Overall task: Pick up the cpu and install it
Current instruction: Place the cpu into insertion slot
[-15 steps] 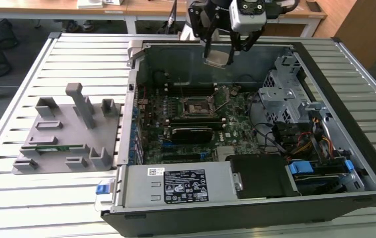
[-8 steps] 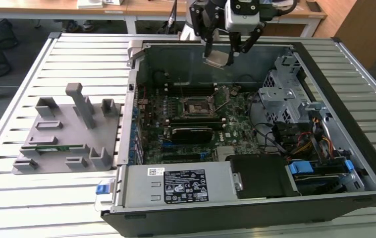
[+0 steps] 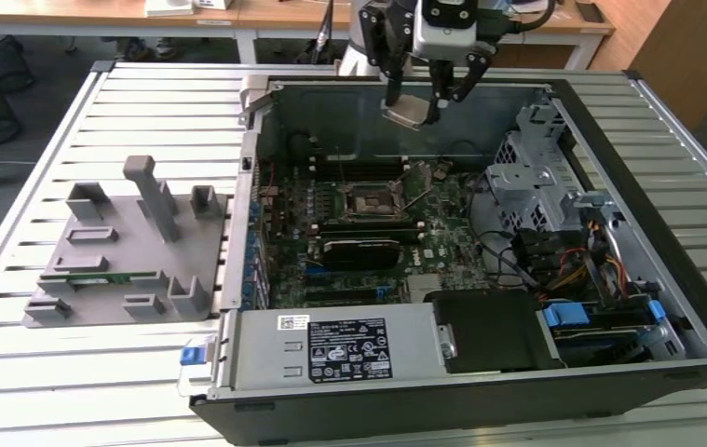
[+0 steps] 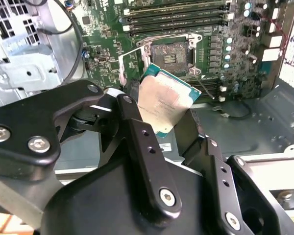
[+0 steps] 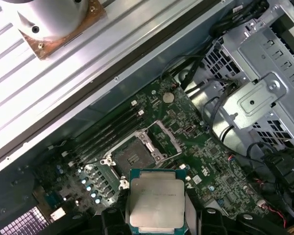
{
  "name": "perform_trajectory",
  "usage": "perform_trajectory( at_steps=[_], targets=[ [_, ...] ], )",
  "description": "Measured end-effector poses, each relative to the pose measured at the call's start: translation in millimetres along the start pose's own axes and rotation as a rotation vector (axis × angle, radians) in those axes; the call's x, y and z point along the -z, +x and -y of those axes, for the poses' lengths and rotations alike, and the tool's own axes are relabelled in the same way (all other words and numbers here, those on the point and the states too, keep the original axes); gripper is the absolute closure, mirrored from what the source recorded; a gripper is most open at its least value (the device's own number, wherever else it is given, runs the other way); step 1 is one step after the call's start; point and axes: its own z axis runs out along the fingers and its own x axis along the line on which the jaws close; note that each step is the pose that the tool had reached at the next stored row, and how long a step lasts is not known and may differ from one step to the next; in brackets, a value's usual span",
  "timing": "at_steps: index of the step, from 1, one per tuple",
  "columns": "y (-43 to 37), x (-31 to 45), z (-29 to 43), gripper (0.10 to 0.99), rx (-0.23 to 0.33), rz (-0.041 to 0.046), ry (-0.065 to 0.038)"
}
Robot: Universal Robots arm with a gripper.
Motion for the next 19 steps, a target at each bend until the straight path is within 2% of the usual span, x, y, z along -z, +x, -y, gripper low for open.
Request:
perform_trajectory(
  at_steps=[19],
  targets=[
    [0.7, -1.5, -0.9, 0.553, -0.231, 0.013, -0.005]
  ],
)
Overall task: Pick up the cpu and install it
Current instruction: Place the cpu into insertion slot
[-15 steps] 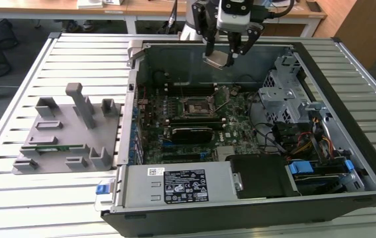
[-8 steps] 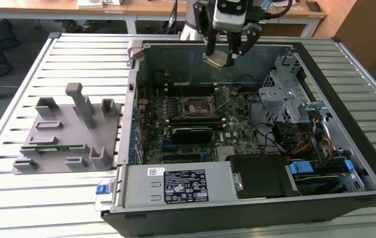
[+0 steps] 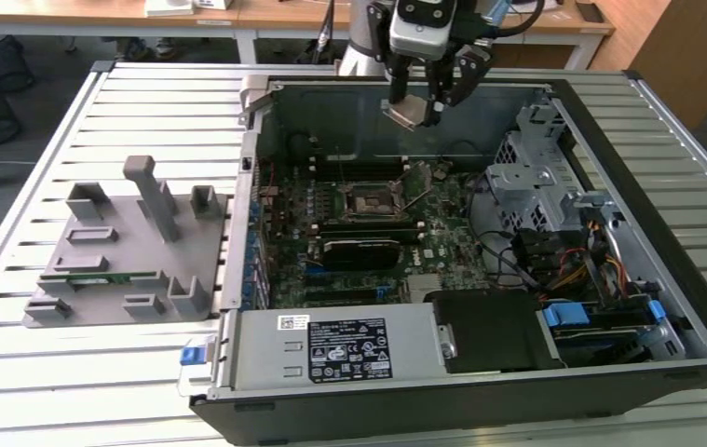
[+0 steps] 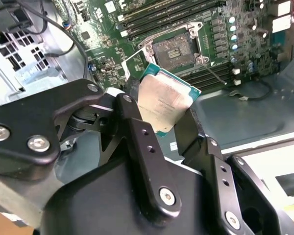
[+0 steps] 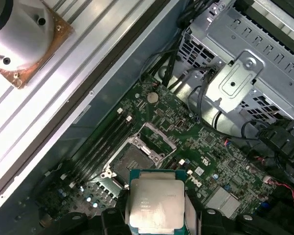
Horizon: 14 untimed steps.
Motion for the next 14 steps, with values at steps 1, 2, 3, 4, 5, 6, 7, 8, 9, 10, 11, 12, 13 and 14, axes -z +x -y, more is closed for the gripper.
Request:
perform_trajectory(
  at_steps=[1, 2, 3, 4, 5, 6, 7, 8, 9, 10, 11, 12, 13, 14],
  targets=[
    [0.0, -0.1, -0.1, 0.553, -0.012, 0.0007, 0.0],
    [0.1, -0.1, -0.1, 0.553, -0.024, 0.0014, 0.0],
    [0.2, -0.2, -0.1, 0.553, -0.036, 0.002, -0.001],
    [0.2, -0.3, -0.2, 0.553, -0.048, 0.0028, -0.001],
    [0.3, -0.4, -0.2, 0.553, -0.06, 0.0034, -0.001],
    [0.3, -0.4, -0.3, 0.553, -0.072, 0.0041, -0.002],
    [0.4, -0.5, -0.3, 0.553, -0.083, 0.0047, -0.002],
    [0.5, -0.6, -0.4, 0.553, -0.095, 0.0054, -0.002],
    [0.5, -0.6, -0.4, 0.553, -0.106, 0.0061, -0.002],
    [0.6, -0.7, -0.5, 0.553, -0.118, 0.0067, -0.003],
    [0.6, -0.8, -0.5, 0.553, -0.13, 0.0074, -0.003],
    [0.7, -0.9, -0.5, 0.553, -0.142, 0.008, -0.003],
    [0.8, -0.9, -0.6, 0.553, -0.153, 0.0087, -0.003],
    [0.8, -1.0, -0.7, 0.553, -0.165, 0.0094, -0.004]
  ],
)
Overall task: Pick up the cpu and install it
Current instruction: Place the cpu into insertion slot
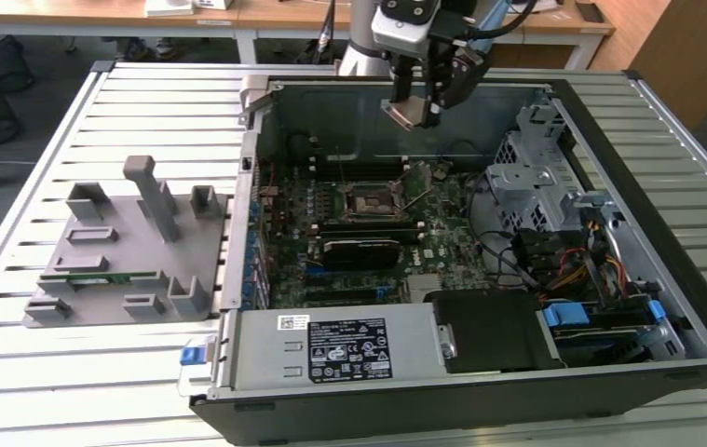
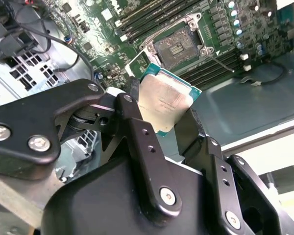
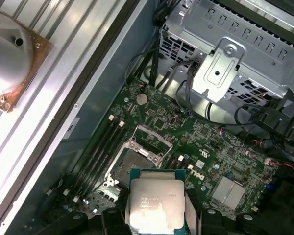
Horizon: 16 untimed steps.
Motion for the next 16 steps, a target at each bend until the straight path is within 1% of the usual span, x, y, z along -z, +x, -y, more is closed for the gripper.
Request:
perform_trajectory(
  at_steps=[16],
  targets=[
    [1.3, -1.3, -0.7, 0.553, -0.188, 0.0106, -0.004]
  ],
)
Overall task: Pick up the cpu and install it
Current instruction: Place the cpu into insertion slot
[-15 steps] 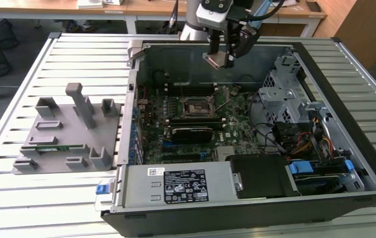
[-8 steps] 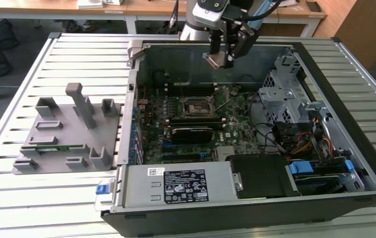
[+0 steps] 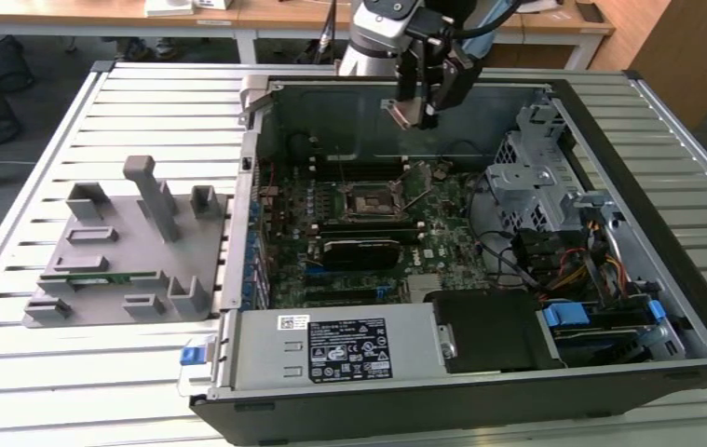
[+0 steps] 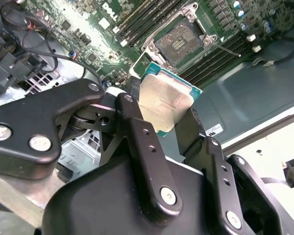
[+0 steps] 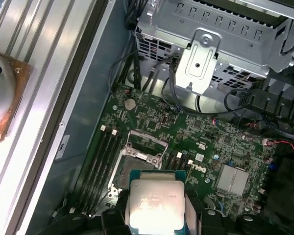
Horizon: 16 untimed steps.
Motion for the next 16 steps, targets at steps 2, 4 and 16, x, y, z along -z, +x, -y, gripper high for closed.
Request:
perform_trajectory(
  at_steps=[2, 4, 16],
  targets=[
    [0.2, -0.2, -0.1, 0.553, -0.024, 0.0013, 0.0],
    [0.4, -0.4, -0.1, 0.553, -0.049, 0.0027, -0.001],
    [1.4, -1.4, -0.4, 0.553, -0.194, 0.011, -0.004]
  ],
)
